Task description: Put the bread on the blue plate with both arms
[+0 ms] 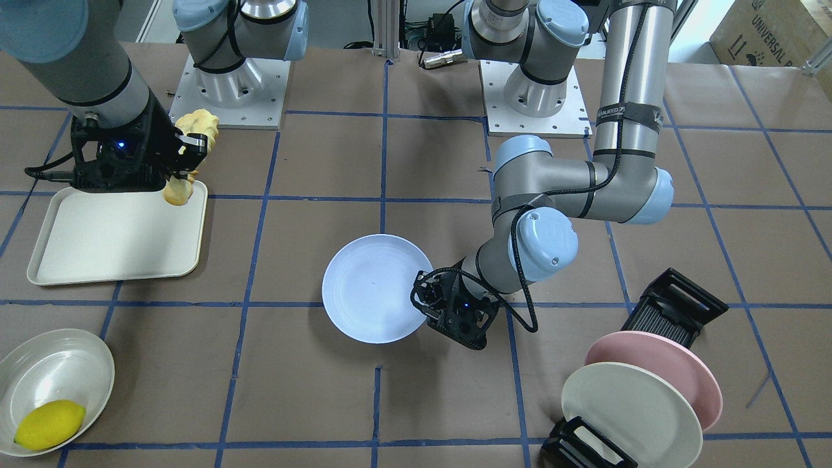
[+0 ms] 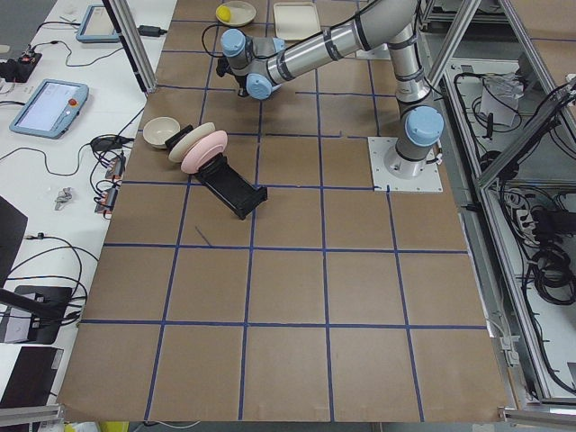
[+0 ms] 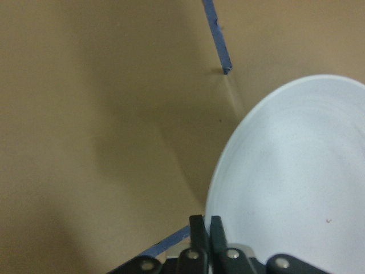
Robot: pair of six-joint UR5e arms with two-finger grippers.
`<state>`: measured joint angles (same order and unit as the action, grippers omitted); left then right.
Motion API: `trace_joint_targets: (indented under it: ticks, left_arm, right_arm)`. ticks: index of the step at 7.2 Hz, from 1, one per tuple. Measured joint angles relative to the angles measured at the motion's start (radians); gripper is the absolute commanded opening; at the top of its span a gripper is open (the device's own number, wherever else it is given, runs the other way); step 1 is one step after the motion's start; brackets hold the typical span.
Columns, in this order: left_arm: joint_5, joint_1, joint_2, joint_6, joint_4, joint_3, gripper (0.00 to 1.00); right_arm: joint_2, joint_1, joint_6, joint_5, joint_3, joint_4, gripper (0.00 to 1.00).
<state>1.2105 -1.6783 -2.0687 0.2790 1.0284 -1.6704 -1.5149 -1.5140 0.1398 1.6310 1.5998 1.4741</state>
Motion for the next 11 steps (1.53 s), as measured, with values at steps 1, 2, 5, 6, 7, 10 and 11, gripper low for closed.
trace_joint_targets:
  ticks: [1,2,5,6,7,10,11]
  left_arm:
    - [0.001,-0.004,-0.007,-0.003,-0.033,-0.014,0.71]
    - [0.003,-0.007,-0.015,-0.02,-0.077,-0.021,0.86]
    - [0.106,0.01,0.038,-0.064,-0.088,-0.007,1.0]
    - [0.156,0.045,0.095,-0.067,-0.015,0.0,1.0]
    - [0.191,0.088,0.167,-0.068,0.086,0.003,1.0]
    - [0.318,0.152,0.332,-0.069,0.401,0.078,1.0]
    - [0.338,0.154,0.348,-0.07,0.516,0.15,1.0]
  right_arm:
    - [0.001,0.0,0.002,0.0,0.011,0.0,0.16]
    - [-0.001,0.0,0.001,-0.001,0.022,0.002,0.16]
    - [0.002,-0.066,-0.048,-0.006,0.029,0.08,0.17]
    - [0.025,-0.109,-0.078,-0.006,0.021,0.121,0.17]
    - [0.065,-0.158,-0.112,-0.005,0.004,0.171,0.17]
    - [0.249,-0.295,-0.194,-0.01,-0.104,0.275,0.19]
    - [0.327,-0.331,-0.219,-0.011,-0.159,0.303,0.23]
